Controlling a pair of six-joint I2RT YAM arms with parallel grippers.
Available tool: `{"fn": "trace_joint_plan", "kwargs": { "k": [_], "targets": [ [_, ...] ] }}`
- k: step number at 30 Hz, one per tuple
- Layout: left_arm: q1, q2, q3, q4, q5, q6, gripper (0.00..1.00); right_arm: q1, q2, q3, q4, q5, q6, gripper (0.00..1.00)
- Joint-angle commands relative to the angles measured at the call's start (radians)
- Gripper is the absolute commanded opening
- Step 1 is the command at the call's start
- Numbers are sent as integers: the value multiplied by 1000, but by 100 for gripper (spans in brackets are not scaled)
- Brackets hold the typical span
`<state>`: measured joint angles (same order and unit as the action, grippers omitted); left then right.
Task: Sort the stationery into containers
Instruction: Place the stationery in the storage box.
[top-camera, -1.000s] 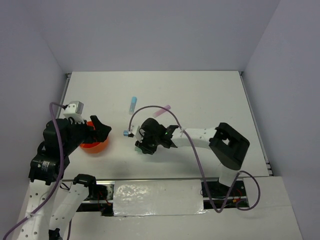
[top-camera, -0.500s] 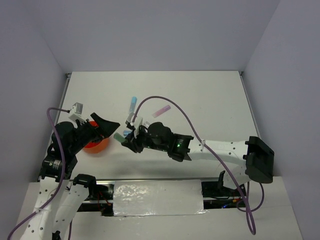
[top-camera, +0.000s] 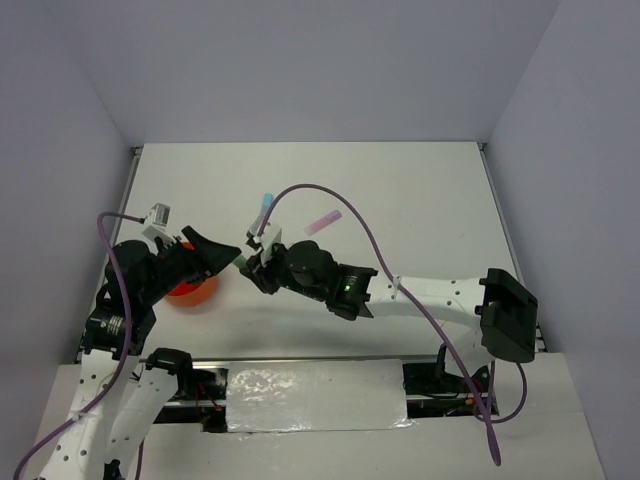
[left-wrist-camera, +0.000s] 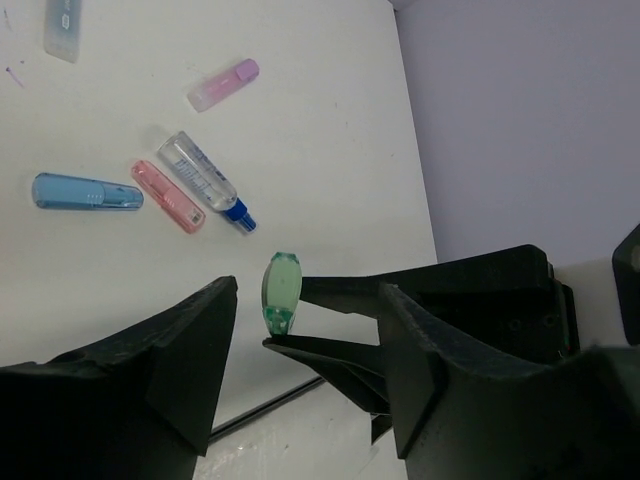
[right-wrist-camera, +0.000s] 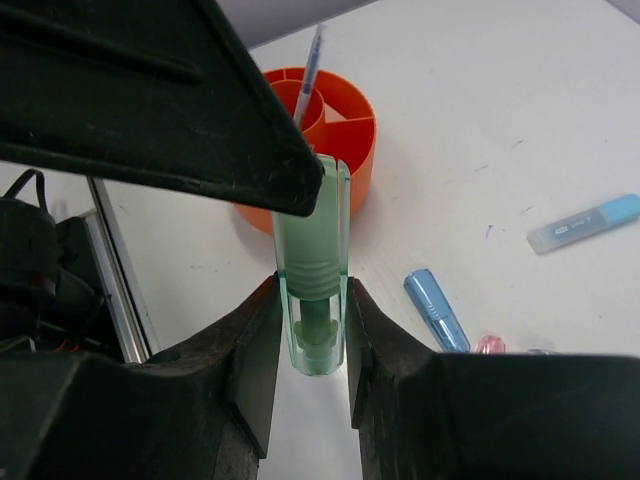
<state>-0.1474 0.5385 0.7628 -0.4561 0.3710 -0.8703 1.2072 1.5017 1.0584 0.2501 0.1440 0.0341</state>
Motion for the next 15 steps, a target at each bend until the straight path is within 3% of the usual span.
{"fn": "trace_joint_plan", "kwargs": {
  "k": [1, 11, 15],
  "targets": [
    [-3, 3, 10, 36, 36, 4, 68, 6, 3, 61, 29, 45, -25, 20],
    [-3, 46, -6, 53, 58, 70, 51, 6, -26, 54, 31, -26, -56, 21],
    [-3, 55, 0, 74, 68, 97, 28, 8, -31, 34, 49, -110, -79, 22]
  ]
}}
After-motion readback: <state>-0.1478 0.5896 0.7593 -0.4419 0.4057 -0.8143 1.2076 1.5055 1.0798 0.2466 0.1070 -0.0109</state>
